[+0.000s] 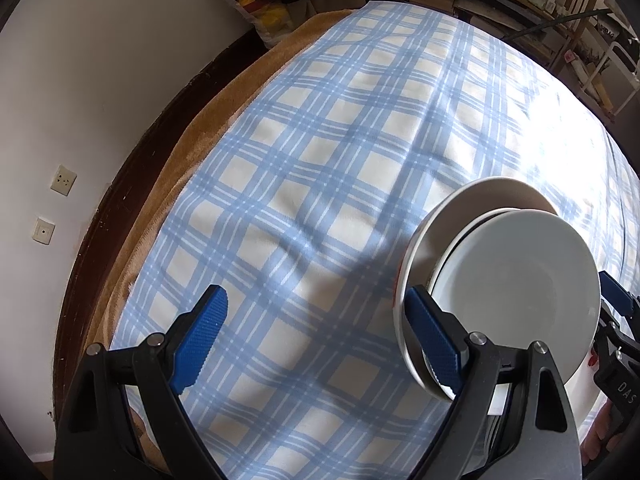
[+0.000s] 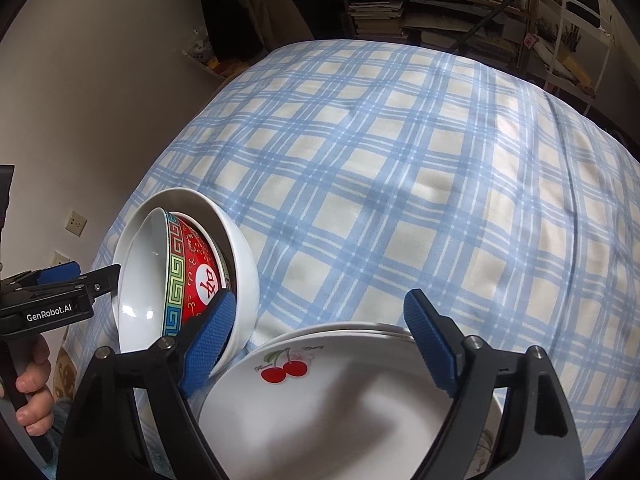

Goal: Organize plates and bowls

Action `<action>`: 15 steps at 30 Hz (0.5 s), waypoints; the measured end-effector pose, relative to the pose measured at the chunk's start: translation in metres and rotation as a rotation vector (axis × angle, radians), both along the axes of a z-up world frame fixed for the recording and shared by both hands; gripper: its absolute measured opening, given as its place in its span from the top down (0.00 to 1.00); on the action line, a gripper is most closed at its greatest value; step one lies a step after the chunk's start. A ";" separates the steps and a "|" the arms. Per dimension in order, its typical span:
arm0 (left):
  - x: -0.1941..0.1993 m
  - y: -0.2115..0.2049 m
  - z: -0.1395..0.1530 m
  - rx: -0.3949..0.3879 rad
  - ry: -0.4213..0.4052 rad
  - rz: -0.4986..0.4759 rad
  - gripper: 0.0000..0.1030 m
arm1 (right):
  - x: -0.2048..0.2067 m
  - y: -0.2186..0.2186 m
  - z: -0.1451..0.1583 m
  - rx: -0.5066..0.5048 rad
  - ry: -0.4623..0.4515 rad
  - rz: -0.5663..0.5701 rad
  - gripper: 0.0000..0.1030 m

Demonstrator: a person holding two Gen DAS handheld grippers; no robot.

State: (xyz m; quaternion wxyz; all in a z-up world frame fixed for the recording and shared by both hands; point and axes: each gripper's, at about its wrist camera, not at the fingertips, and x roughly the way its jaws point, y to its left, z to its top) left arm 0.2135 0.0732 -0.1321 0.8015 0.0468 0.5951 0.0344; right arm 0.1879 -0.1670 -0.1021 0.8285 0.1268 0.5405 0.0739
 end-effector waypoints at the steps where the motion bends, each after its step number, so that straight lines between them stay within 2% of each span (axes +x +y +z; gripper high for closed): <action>1: 0.000 0.000 -0.001 0.004 0.006 -0.001 0.14 | 0.000 0.000 0.000 0.020 -0.001 0.006 0.25; 5: 0.000 0.000 -0.002 -0.005 0.009 -0.003 0.14 | 0.000 0.003 0.001 0.049 -0.009 0.016 0.38; 7: 0.000 -0.001 -0.003 -0.005 0.007 -0.010 0.15 | 0.000 0.003 0.001 0.082 -0.006 0.021 0.50; 9: -0.001 -0.002 -0.002 -0.004 0.003 -0.019 0.17 | 0.000 0.004 0.000 0.102 -0.007 0.025 0.56; 11: -0.002 -0.005 -0.002 -0.020 0.004 -0.034 0.26 | 0.001 0.006 0.000 0.116 -0.009 0.030 0.62; 12: -0.003 -0.006 -0.001 -0.031 0.004 -0.043 0.33 | 0.001 0.006 0.000 0.125 -0.009 0.030 0.65; 15: -0.004 -0.010 -0.001 -0.072 0.009 -0.062 0.52 | 0.003 0.006 -0.002 0.143 -0.007 0.029 0.67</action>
